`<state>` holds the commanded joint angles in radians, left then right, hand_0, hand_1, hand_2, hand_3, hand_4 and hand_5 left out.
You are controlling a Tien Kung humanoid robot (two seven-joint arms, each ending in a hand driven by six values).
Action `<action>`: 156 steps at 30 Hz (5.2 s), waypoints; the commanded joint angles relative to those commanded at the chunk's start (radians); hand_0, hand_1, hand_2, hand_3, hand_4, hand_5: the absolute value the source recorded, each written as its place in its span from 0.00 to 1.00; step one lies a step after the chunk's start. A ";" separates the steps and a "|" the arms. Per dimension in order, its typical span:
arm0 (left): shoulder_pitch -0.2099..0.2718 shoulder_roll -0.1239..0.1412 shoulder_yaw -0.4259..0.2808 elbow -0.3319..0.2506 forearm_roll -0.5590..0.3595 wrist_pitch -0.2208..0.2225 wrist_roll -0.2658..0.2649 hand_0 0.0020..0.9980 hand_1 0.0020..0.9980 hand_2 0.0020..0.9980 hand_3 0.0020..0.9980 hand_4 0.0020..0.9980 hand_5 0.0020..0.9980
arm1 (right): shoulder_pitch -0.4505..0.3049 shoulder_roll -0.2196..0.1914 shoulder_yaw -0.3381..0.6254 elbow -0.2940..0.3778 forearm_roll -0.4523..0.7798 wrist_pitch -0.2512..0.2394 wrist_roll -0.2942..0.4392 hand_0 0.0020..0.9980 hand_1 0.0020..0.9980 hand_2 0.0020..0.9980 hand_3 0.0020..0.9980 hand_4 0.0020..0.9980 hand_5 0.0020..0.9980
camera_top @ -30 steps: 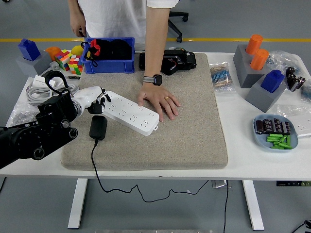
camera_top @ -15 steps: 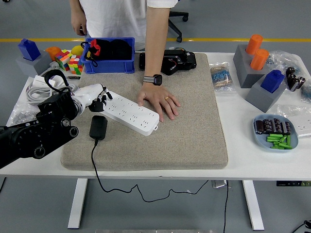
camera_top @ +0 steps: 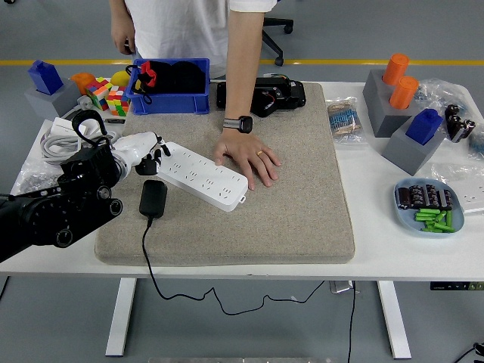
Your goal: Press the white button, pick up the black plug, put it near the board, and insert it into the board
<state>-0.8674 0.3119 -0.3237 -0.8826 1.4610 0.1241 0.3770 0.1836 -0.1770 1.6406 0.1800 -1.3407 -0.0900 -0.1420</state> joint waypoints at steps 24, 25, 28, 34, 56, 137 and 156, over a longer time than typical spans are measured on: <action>0.057 0.042 -0.212 -0.171 0.121 0.014 0.009 0.01 0.01 0.13 0.65 0.00 0.00 | -0.001 0.002 0.003 0.000 -0.004 0.000 0.001 0.63 0.60 0.60 0.58 0.66 0.40; 0.068 0.045 -0.235 -0.192 0.135 0.019 0.005 0.01 0.01 0.13 0.65 0.00 0.00 | -0.002 0.002 0.004 0.000 -0.005 0.000 0.001 0.63 0.60 0.60 0.58 0.66 0.40; 0.116 0.059 -0.313 -0.264 0.168 0.041 0.002 0.01 0.01 0.13 0.65 0.00 0.00 | -0.004 0.003 0.005 0.000 -0.006 0.000 0.001 0.63 0.60 0.60 0.58 0.66 0.40; 0.225 0.079 -0.423 -0.407 0.193 0.090 0.053 0.19 0.21 0.33 0.67 0.54 0.00 | -0.006 0.003 0.006 0.000 -0.009 0.000 0.001 0.63 0.60 0.60 0.58 0.66 0.40; 0.578 0.005 -0.499 -0.557 0.416 0.249 0.268 0.93 0.98 0.98 1.00 1.00 0.63 | -0.004 0.003 -0.013 0.000 0.004 0.003 0.009 0.63 0.60 0.60 0.58 0.66 0.40; 0.562 -0.031 -0.419 -0.431 0.574 0.215 0.268 0.30 0.55 0.47 0.62 0.63 0.10 | -0.006 0.003 -0.023 0.000 0.010 -0.005 0.026 0.63 0.60 0.59 0.58 0.66 0.39; 0.556 -0.020 -0.440 -0.469 0.591 0.265 0.268 0.27 0.32 0.30 0.42 0.52 0.00 | -0.006 0.003 -0.021 0.000 0.011 -0.012 0.036 0.63 0.60 0.59 0.58 0.66 0.39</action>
<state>-0.3116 0.2922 -0.7634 -1.3520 2.0523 0.3894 0.6454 0.1775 -0.1743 1.6194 0.1800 -1.3299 -0.1024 -0.1062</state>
